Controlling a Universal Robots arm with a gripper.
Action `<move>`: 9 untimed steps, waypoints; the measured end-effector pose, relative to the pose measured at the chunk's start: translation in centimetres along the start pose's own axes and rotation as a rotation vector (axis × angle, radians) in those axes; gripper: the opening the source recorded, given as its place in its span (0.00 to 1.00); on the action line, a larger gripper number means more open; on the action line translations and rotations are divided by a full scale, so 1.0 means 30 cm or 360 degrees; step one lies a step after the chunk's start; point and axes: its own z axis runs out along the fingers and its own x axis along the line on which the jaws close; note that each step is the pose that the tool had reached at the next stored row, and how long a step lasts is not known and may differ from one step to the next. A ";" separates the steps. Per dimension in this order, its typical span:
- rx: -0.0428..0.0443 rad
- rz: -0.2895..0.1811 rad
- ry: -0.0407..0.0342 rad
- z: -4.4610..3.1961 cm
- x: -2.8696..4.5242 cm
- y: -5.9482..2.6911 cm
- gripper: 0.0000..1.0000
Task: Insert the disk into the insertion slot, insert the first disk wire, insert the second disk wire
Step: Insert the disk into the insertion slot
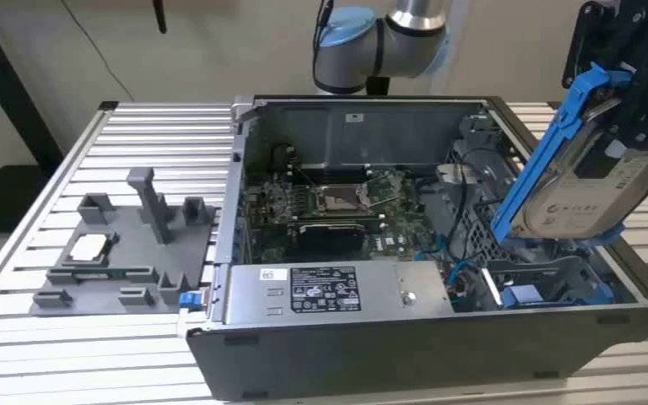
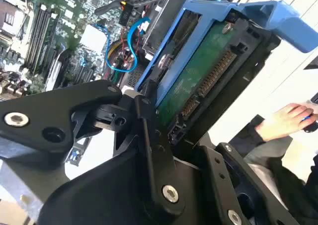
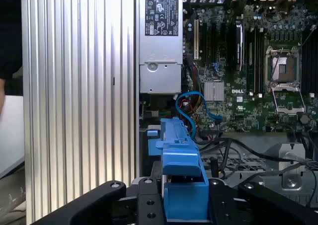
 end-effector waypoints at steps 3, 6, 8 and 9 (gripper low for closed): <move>0.0000 0.0000 0.0000 0.000 0.000 0.000 0.33; 0.0000 0.0000 0.0000 0.001 0.000 0.000 0.33; 0.0000 0.0000 0.0000 0.003 0.000 -0.001 0.33; 0.0000 0.0000 0.0000 0.004 0.000 -0.001 0.33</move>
